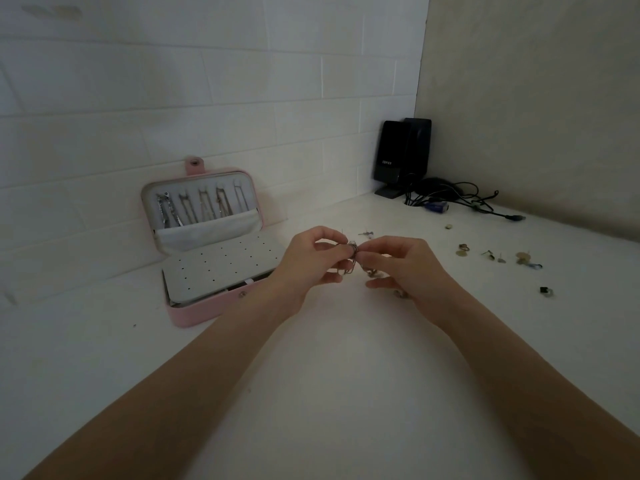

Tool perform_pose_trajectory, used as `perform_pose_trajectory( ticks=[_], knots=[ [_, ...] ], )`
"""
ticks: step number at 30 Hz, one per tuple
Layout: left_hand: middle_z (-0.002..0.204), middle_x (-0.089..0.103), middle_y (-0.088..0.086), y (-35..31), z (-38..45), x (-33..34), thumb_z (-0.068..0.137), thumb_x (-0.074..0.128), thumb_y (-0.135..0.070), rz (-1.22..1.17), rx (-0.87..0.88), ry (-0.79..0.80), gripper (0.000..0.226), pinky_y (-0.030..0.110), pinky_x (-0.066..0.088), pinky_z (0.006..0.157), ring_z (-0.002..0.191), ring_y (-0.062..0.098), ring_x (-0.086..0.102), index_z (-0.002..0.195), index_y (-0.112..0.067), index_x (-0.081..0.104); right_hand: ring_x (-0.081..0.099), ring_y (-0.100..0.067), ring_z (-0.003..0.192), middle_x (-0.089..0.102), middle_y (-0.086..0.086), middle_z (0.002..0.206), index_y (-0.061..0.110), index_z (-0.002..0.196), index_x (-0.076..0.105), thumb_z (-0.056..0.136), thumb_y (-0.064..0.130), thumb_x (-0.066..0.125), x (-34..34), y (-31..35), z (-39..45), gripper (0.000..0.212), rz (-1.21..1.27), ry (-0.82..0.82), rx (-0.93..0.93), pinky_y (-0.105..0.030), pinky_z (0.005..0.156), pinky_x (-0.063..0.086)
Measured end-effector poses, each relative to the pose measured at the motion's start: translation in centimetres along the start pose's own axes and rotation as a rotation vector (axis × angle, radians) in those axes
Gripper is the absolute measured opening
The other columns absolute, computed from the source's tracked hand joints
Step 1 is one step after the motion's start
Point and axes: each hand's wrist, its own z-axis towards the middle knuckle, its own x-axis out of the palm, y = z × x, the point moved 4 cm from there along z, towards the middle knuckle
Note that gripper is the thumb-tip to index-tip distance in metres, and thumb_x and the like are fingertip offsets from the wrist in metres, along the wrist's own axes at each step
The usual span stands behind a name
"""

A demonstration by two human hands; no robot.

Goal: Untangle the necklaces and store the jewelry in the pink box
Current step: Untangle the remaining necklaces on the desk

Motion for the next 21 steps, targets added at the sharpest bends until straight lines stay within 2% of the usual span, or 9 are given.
perform_pose_trajectory(
  ticks=[2,3,5,11,14,18,21],
  knots=[
    [0.077,0.066,0.004,0.03,-0.04,0.08,0.086,0.064,-0.011,0.028,-0.005,-0.001,0.009,0.015,0.045,0.047,0.059,0.005,0.06,0.091,-0.013,0.057,0.065,-0.01,0.075,0.069,-0.007,0.089,0.01,0.082,0.071,0.082,0.008,0.068,-0.06,-0.15,0.14,0.004,-0.014,0.003,0.002,-0.024,0.065,0.057],
    [0.078,0.066,0.004,0.03,-0.04,0.1,0.086,0.064,-0.011,0.041,-0.004,0.005,0.009,0.015,0.045,0.047,0.059,0.005,0.06,0.091,-0.013,0.057,0.067,-0.012,0.078,0.071,-0.007,0.091,0.011,0.082,0.071,0.081,0.01,0.069,-0.15,-0.27,0.25,0.003,-0.044,-0.002,0.009,-0.031,0.072,0.058],
    [0.082,0.066,0.005,-0.07,-0.02,0.15,0.086,0.064,-0.01,0.059,0.004,0.032,0.009,0.016,0.046,0.048,0.06,0.005,0.06,0.091,-0.013,0.056,0.067,-0.017,0.085,0.072,-0.004,0.091,0.013,0.082,0.072,0.08,0.017,0.07,-0.42,-0.53,0.5,0.005,-0.117,-0.015,0.018,-0.043,0.085,0.053],
    [0.081,0.059,0.007,-0.45,-0.02,0.28,0.088,0.06,-0.007,0.096,-0.001,0.171,0.013,0.019,0.048,0.051,0.064,0.009,0.052,0.094,-0.012,0.051,0.059,-0.013,0.086,0.068,-0.007,0.09,0.002,0.086,0.069,0.087,0.008,0.058,-0.05,-0.78,0.38,0.013,0.069,0.06,0.061,-0.027,0.077,0.047],
    [0.077,0.056,0.005,-0.45,-0.05,0.44,0.087,0.061,-0.005,0.104,-0.017,0.211,0.013,0.019,0.049,0.053,0.062,0.007,0.051,0.096,-0.01,0.052,0.058,-0.011,0.085,0.066,-0.002,0.084,0.004,0.08,0.068,0.087,0.005,0.057,0.02,-0.84,0.34,0.013,0.143,0.049,0.07,-0.027,0.076,0.046],
    [0.074,0.055,0.004,-0.22,-0.04,0.94,0.086,0.06,-0.003,0.18,-0.018,0.223,0.01,0.019,0.05,0.053,0.057,0.002,0.051,0.094,-0.008,0.06,0.059,-0.014,0.084,0.065,-0.005,0.079,0.0,0.078,0.065,0.085,0.004,0.057,0.01,-0.66,0.3,0.012,0.134,0.03,0.046,-0.032,0.086,0.045],
    [0.073,0.055,0.0,-0.31,-0.1,0.83,0.086,0.059,-0.003,0.176,-0.002,0.209,0.01,0.017,0.05,0.055,0.06,0.002,0.052,0.089,-0.009,0.066,0.059,-0.01,0.076,0.065,-0.003,0.075,0.002,0.071,0.064,0.088,0.005,0.053,0.18,-0.13,0.1,0.021,0.184,0.018,0.031,-0.023,0.074,0.047]
  ],
)
